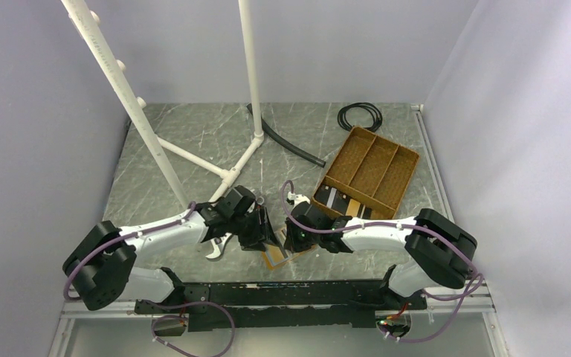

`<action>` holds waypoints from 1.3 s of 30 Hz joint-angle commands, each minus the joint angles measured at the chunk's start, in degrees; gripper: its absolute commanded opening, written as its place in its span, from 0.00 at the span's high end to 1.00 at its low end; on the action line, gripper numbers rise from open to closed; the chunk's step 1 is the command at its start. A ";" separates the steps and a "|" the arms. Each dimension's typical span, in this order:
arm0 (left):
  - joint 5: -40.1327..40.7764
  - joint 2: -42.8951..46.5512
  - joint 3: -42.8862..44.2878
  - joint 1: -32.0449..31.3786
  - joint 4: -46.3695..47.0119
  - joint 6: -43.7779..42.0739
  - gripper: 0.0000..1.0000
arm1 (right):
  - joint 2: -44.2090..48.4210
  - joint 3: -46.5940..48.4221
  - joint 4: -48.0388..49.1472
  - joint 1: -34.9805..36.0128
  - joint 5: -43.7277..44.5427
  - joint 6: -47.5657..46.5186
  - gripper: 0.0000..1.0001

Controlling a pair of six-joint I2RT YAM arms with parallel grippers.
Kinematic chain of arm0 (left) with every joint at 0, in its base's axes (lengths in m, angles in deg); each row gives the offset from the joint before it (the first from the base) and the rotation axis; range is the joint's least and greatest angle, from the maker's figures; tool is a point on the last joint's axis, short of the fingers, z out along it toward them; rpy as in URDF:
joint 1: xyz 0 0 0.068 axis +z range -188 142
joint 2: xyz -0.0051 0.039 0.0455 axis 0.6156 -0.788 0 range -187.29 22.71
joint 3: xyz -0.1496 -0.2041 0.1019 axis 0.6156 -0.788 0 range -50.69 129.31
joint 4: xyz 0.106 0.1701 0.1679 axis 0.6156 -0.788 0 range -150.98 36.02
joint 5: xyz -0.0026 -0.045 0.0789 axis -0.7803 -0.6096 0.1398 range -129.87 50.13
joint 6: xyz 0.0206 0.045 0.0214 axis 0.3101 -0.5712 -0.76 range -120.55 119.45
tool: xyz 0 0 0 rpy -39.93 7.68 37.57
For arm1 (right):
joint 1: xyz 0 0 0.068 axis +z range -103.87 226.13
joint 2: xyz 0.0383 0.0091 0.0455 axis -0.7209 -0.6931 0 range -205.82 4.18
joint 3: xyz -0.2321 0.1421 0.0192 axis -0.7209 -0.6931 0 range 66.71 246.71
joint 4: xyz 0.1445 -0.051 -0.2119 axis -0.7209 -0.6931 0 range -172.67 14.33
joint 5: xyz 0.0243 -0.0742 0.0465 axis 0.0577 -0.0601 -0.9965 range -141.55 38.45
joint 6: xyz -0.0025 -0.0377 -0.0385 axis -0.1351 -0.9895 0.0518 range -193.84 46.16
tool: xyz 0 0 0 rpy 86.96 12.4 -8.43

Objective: Put the credit cards into the card holder
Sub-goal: Turn over the card slot in the card holder.

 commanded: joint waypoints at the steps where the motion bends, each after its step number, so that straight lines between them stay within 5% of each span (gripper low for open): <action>1: 1.68 -0.47 3.16 -0.43 -0.92 -0.52 0.43 | -1.08 -1.00 -2.01 -0.10 0.55 -0.81 1.00; 24: 1.36 -8.08 4.31 -0.34 2.91 -2.54 0.44 | -0.82 -0.93 -1.66 -0.10 -0.37 -0.72 1.00; 39: 1.94 -6.04 7.70 -0.58 0.55 -3.95 0.58 | -1.20 -1.54 -0.56 -0.11 -0.94 -0.19 1.00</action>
